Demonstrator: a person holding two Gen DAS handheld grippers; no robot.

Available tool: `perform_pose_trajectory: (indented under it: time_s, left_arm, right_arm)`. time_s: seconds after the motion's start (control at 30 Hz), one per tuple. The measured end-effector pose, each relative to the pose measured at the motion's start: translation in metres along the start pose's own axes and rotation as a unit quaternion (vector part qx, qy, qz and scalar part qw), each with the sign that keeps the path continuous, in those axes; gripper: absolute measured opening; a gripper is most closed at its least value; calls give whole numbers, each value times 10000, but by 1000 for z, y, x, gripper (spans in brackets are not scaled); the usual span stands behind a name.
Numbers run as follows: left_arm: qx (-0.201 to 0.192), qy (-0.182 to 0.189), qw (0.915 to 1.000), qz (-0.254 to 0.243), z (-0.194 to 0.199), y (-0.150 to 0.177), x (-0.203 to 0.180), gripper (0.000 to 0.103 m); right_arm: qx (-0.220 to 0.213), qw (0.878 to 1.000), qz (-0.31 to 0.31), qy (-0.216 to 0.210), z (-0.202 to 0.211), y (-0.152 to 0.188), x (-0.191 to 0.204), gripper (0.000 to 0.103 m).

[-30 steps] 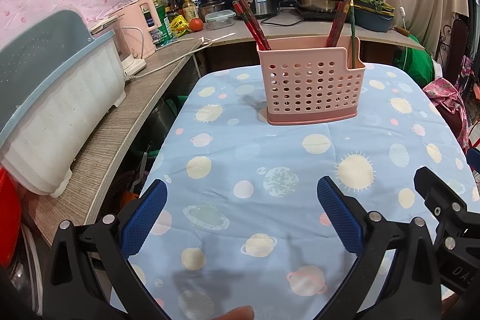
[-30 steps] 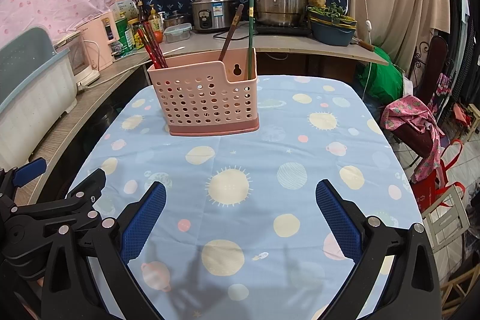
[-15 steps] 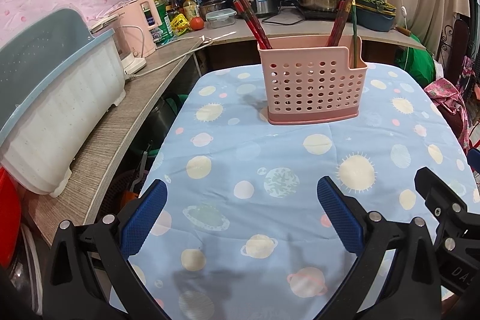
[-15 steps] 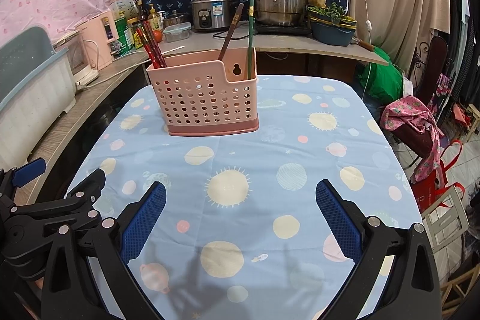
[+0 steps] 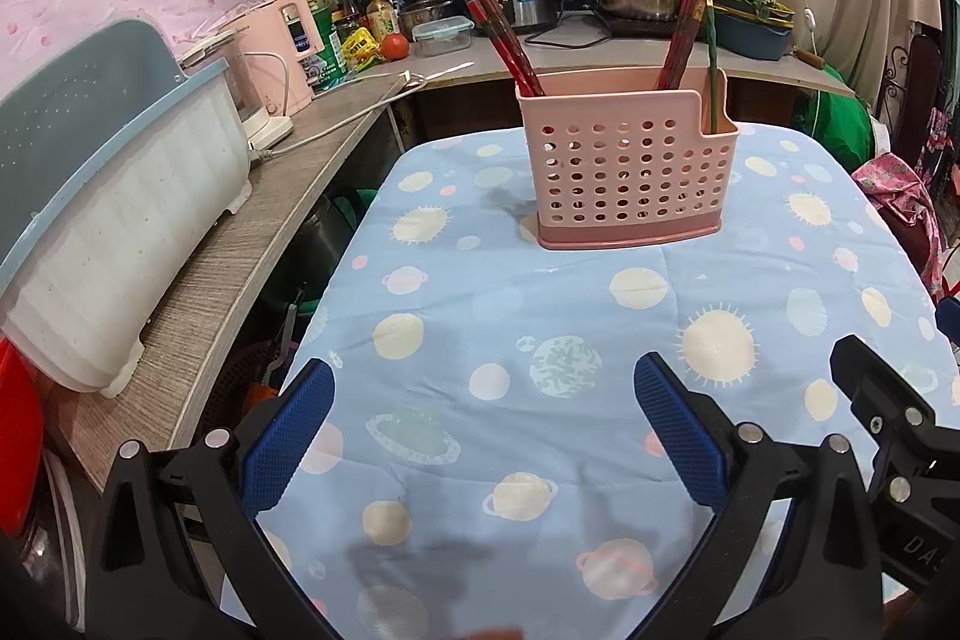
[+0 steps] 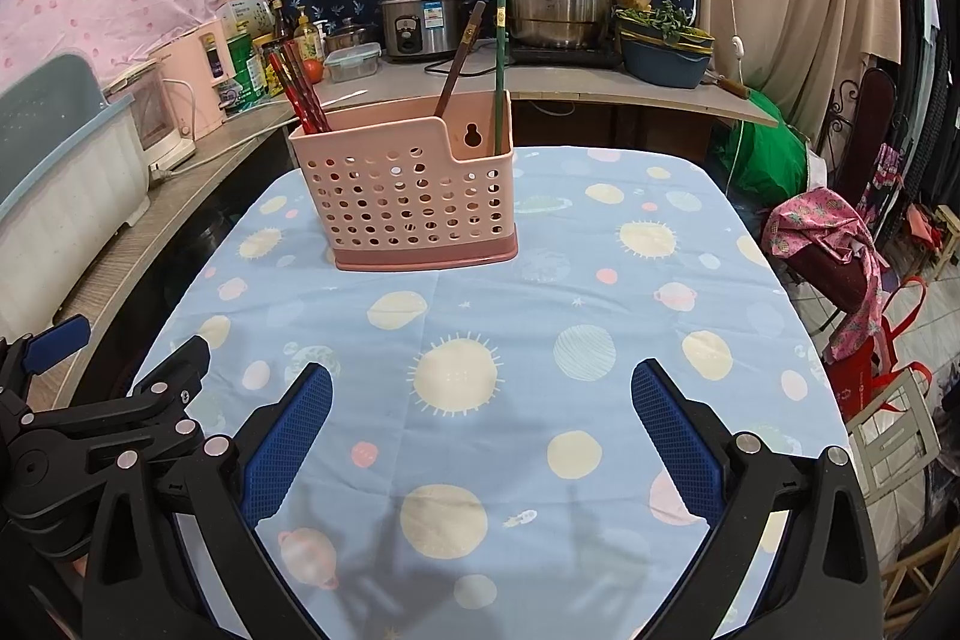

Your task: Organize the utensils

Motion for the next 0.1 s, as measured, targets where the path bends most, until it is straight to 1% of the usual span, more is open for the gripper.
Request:
perform_pose_trajectory:
  time_s: [0.1]
  left_arm:
    - [-20,7,10000,-52,-1,-2,1,96]
  right_arm:
    - [-2,10000,-4,2,0,1,0,97]
Point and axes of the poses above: each gripper's, at about its wrist camera, not at the fingertips, and z roughly against the way its jaws point, x to its left, y to its underside, the point moved 8 cm from there along -z, roughly the way its jaws point, and after that the axes turned 5 degrees about y, right-handed, at the moved point
